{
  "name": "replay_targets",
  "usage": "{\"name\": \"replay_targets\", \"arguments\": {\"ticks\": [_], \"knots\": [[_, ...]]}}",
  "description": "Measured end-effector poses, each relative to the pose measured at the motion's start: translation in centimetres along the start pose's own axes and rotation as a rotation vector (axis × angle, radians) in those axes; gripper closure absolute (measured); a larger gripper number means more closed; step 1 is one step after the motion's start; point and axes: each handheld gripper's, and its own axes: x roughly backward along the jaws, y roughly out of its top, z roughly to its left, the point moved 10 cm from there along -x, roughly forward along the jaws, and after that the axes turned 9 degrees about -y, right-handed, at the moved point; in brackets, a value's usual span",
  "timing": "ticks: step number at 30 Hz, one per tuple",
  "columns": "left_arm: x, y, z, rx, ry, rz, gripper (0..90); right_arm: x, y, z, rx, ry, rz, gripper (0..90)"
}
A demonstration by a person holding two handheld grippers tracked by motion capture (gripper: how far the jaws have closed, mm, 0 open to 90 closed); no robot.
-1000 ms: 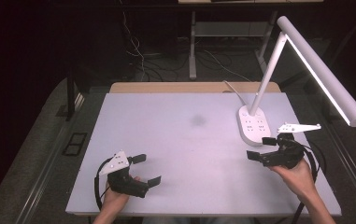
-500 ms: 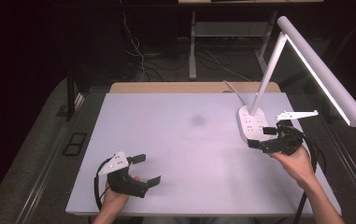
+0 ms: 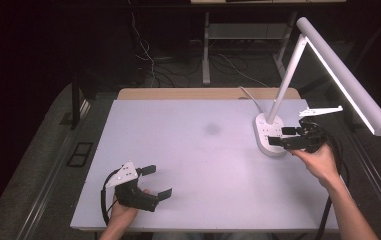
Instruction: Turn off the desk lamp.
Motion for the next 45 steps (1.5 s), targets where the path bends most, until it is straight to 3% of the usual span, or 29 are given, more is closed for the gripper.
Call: {"name": "replay_targets", "arguments": {"ticks": [10, 22, 27, 36, 45], "knots": [[0.0, 0.0, 0.0, 0.003, -0.001, -0.001, 0.0, -1.0, 0.7, -2.2, -0.017, -0.005, 0.035, 36.3], [0.1, 0.0, 0.0, 0.003, 0.002, -0.002, 0.0, -1.7, 1.5, -5.0, -0.042, -0.056, 0.039, 45.5], [0.1, 0.0, 0.1, 0.003, 0.003, 0.000, 0.0, -2.0, 1.7, -6.7, -0.072, -0.065, 0.037, 51.4], [0.0, 0.0, 0.2, 0.001, 0.005, 0.004, 0.0, -2.9, 1.5, -8.4, -0.107, -0.084, 0.028, 58.0], [0.1, 0.0, 0.3, 0.003, 0.009, 0.001, 0.0, -4.5, 0.9, -10.7, -0.175, -0.096, 0.014, 76.8]]}}
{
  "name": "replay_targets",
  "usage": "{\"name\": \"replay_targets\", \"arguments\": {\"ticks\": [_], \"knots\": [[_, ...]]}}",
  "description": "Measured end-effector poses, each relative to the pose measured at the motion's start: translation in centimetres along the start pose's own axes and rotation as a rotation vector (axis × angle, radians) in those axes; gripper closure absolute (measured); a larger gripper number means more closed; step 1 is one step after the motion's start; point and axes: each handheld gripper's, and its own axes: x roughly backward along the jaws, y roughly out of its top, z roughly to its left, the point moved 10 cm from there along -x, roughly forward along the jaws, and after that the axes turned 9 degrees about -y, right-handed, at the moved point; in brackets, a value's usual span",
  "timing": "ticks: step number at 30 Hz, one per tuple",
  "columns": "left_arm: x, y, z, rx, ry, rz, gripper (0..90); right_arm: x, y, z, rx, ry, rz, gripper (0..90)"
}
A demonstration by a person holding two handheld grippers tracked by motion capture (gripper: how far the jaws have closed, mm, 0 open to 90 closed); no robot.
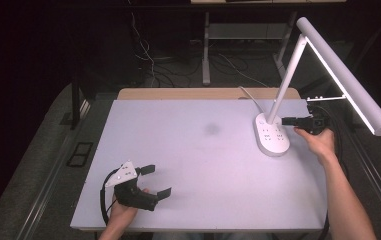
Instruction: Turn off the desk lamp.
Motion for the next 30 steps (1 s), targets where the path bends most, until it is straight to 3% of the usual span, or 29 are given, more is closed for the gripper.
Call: {"name": "replay_targets", "arguments": {"ticks": [8, 15, 21, 23, 30], "knots": [[0.0, 0.0, 0.0, -0.002, -0.001, 0.002, 0.0, -1.4, -0.1, -0.6, -0.022, -0.009, 0.006, 89.9], [-0.1, -0.1, 0.1, 0.001, 0.004, 0.005, 0.0, -2.8, 0.1, -1.0, -0.055, -0.032, -0.010, 89.9], [-0.1, -0.2, 0.1, 0.003, 0.005, 0.008, 0.0, -3.6, 0.0, -1.4, -0.064, -0.060, 0.008, 89.9], [-0.1, -0.2, 0.1, 0.003, 0.006, 0.008, 0.0, -4.0, 0.0, -1.6, -0.093, -0.070, 0.005, 90.0], [0.0, -0.2, 0.2, 0.004, 0.011, 0.009, 0.0, -4.4, 0.2, -1.6, -0.104, -0.071, -0.005, 90.0]]}}
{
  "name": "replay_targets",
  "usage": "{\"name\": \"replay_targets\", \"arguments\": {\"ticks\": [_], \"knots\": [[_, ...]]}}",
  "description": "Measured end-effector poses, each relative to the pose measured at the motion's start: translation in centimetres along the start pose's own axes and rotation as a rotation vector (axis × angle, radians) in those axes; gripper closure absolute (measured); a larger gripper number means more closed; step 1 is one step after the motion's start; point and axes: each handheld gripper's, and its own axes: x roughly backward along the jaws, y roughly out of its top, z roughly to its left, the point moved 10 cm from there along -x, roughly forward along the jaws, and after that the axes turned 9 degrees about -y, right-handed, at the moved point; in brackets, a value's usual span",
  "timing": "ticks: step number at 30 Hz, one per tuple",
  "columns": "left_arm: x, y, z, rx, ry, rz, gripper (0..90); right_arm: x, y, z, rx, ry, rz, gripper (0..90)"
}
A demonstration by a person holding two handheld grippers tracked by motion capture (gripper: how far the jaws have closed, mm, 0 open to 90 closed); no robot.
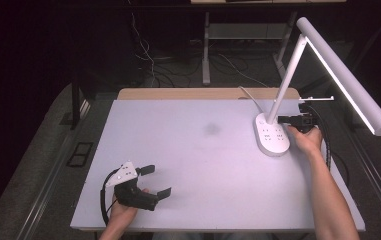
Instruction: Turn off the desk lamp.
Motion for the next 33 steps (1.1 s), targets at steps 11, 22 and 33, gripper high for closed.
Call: {"name": "replay_targets", "arguments": {"ticks": [11, 22, 33], "knots": [[-0.02, 0.13, -0.10, -0.001, 0.000, -0.006, 0.0, -0.41, 0.05, 0.47, -0.001, 0.008, -0.018, 90.0], [0.01, 0.11, -0.21, 0.000, -0.001, -0.006, 0.0, -0.43, -0.06, 0.66, 0.023, -0.023, -0.014, 90.0], [-0.04, 0.04, -0.12, -0.001, 0.001, -0.001, 0.0, -0.31, 0.03, 0.59, 0.017, -0.029, -0.018, 90.0]]}}
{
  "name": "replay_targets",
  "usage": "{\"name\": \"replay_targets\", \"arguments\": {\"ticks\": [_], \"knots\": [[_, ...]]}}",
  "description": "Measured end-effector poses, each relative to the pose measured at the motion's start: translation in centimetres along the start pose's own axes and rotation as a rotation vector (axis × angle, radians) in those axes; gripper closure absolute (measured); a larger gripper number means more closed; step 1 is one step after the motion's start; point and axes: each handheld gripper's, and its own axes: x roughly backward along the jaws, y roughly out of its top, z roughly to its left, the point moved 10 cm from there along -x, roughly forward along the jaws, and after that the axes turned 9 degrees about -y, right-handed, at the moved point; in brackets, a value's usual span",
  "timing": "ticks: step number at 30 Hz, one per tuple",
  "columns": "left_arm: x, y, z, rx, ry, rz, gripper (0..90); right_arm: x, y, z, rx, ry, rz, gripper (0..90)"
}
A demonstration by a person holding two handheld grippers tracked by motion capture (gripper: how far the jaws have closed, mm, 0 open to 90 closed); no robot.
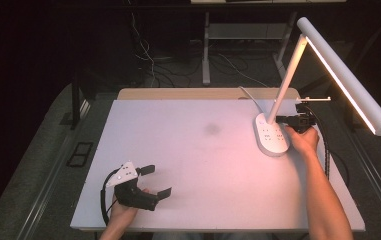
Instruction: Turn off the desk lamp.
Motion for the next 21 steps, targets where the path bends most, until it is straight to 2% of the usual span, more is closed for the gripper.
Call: {"name": "replay_targets", "arguments": {"ticks": [14, 18, 21], "knots": [[-0.13, 0.02, -0.16, -0.005, -0.007, 0.003, 0.0, -0.08, -0.10, 0.01, -0.007, -0.002, 0.006, 90.0], [-0.08, 0.00, -0.11, -0.005, -0.005, 0.004, 0.0, -0.09, -0.12, 0.06, 0.022, -0.010, 0.000, 90.0], [-0.09, 0.00, -0.07, -0.005, -0.004, 0.005, 0.0, -0.09, -0.02, 0.16, 0.027, -0.010, -0.007, 90.0]]}}
